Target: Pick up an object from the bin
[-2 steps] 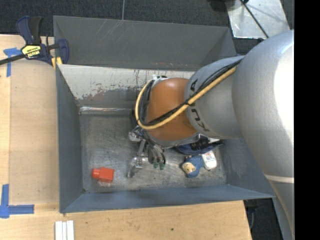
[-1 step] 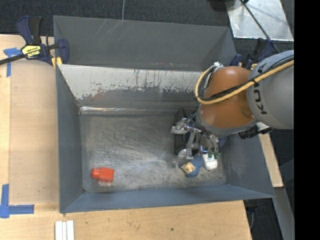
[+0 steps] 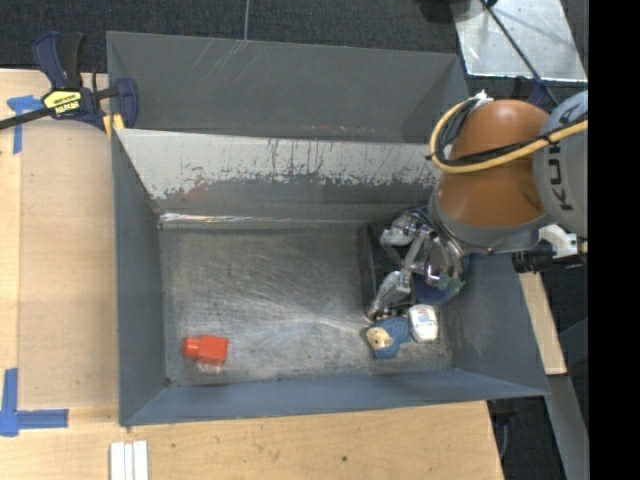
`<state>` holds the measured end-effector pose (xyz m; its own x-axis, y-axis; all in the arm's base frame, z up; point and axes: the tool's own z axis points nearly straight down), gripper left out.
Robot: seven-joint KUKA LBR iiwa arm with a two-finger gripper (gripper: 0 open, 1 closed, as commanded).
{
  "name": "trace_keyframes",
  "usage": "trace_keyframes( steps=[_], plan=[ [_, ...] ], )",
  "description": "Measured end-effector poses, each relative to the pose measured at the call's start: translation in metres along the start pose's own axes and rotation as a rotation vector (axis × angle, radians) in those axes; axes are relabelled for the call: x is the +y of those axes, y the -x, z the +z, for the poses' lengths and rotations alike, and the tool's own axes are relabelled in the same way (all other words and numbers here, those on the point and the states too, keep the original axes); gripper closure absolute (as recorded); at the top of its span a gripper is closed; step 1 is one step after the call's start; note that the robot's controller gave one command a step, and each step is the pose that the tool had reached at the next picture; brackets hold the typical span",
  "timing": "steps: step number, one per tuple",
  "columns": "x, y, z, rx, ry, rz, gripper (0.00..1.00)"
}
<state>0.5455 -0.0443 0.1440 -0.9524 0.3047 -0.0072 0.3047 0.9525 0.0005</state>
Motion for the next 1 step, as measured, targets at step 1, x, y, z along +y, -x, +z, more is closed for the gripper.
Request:
trace_keyframes(
  steps=[1],
  plan=[
    [-0.0124,0.0123,0.025,-0.003,0.007,-0.023,0.0]
  ],
)
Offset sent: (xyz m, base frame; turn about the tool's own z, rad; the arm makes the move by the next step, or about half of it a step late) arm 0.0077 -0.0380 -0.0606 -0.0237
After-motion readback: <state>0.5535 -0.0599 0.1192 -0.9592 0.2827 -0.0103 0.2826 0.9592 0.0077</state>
